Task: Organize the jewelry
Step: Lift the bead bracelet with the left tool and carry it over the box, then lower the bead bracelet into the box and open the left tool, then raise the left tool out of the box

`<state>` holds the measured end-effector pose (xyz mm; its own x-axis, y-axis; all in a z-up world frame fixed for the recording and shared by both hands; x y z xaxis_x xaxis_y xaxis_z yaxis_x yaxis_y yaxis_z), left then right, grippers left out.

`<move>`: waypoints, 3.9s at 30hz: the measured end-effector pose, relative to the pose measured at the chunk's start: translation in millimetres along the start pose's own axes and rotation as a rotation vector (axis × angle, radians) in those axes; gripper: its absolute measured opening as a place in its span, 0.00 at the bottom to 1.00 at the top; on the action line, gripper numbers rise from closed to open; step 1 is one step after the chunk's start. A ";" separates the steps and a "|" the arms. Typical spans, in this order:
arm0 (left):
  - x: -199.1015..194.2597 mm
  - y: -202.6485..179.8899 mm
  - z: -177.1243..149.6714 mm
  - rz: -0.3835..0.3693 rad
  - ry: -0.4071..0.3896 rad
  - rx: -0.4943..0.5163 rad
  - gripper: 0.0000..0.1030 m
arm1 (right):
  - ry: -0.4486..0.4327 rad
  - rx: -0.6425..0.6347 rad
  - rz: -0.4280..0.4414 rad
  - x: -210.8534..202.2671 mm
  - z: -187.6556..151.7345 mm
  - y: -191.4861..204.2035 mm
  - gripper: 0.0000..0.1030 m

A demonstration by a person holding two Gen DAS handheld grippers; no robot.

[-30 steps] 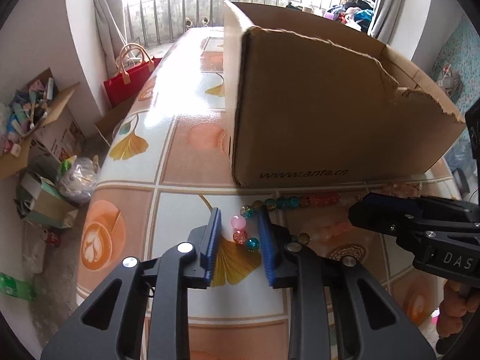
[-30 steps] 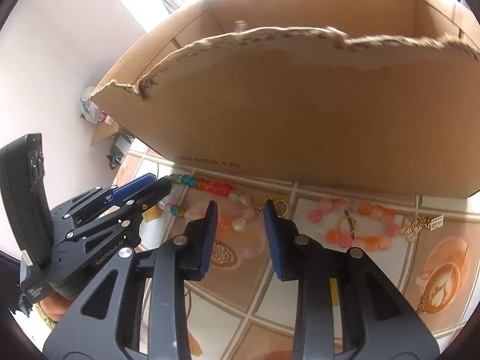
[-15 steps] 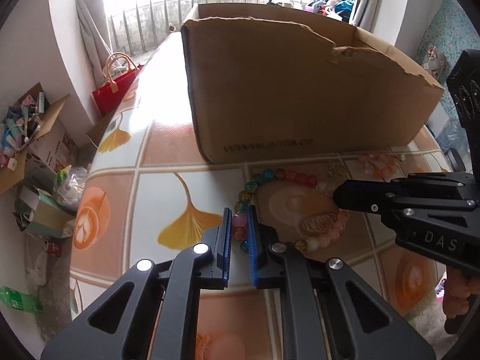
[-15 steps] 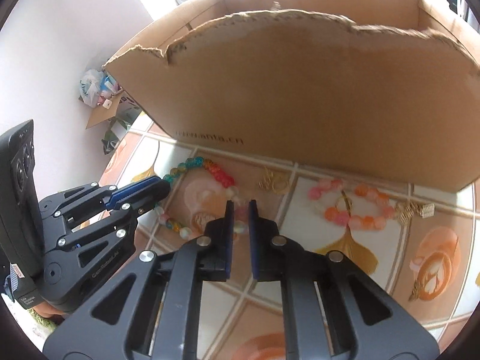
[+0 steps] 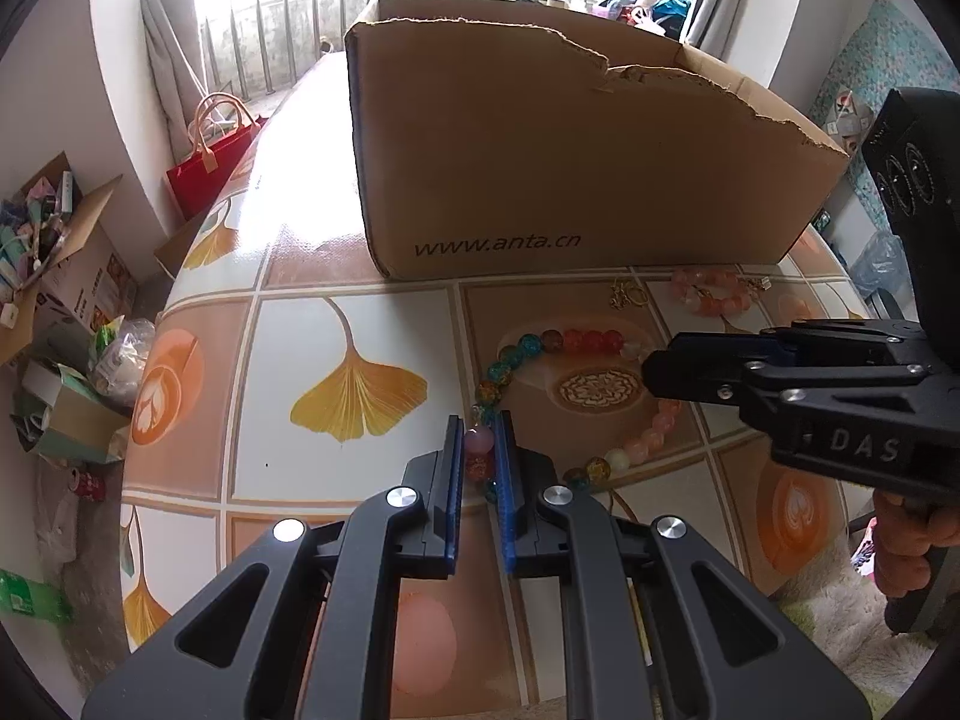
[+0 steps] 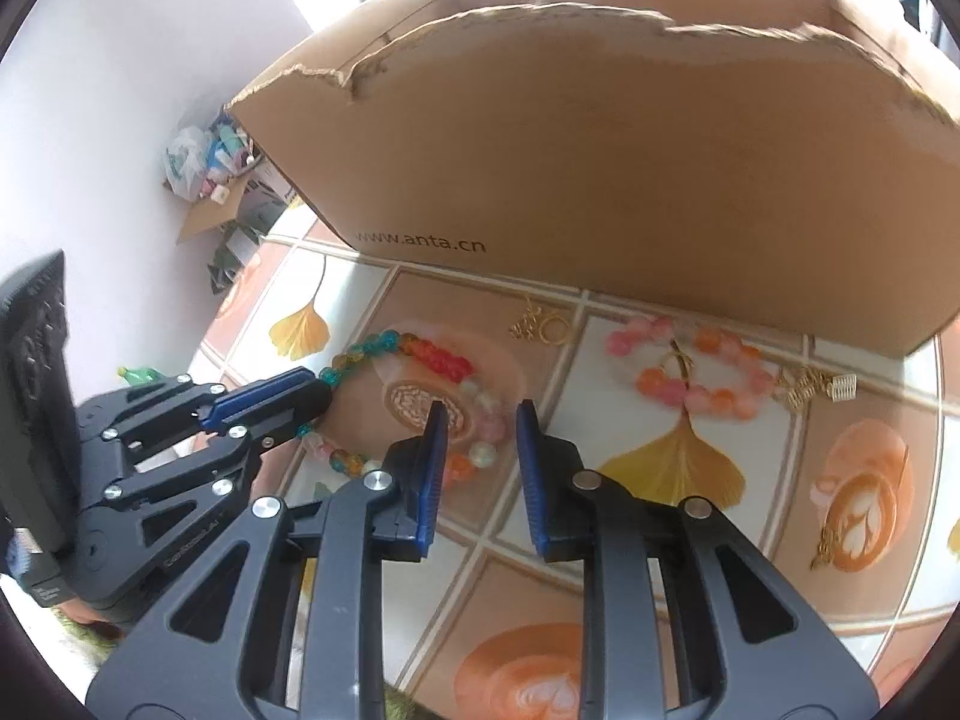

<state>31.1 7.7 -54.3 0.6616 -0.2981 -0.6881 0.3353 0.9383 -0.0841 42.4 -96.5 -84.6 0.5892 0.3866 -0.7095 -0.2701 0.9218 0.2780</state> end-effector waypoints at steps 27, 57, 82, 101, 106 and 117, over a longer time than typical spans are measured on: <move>-17.7 -9.5 18.5 0.007 -0.078 0.021 0.10 | -0.097 -0.038 -0.028 -28.7 12.0 -3.2 0.08; 12.0 -12.5 207.0 -0.017 -0.236 0.125 0.10 | -0.164 -0.059 0.182 -41.4 195.9 -35.8 0.08; 83.7 19.0 185.8 0.047 0.033 0.116 0.12 | 0.242 0.088 0.190 67.0 190.8 -66.7 0.16; -42.2 37.5 158.4 -0.017 -0.208 -0.103 0.66 | -0.294 0.017 0.105 -145.3 177.5 -81.9 0.67; -47.7 30.6 134.9 -0.073 -0.217 -0.134 0.73 | -0.358 0.121 0.053 -170.1 139.7 -109.7 0.68; 1.8 37.8 125.5 -0.226 -0.131 -0.410 0.74 | -0.283 0.397 0.069 -118.7 122.2 -176.7 0.68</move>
<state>129.1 20.6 31.8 0.6899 -0.4976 -0.5257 0.2063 0.8313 -0.5161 113.2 -301.8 29.6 0.7787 0.3885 -0.4926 -0.0369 0.8122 0.5822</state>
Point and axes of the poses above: each gripper's, at about its wrist camera, not at the fingertips, and x roughly the way its jaws point, y to its left, z to its top, the point moved 8 cm from there along x, roughly the way its jaws point, and after that the axes turned 13 degrees about -y, right-handed, at the moved point
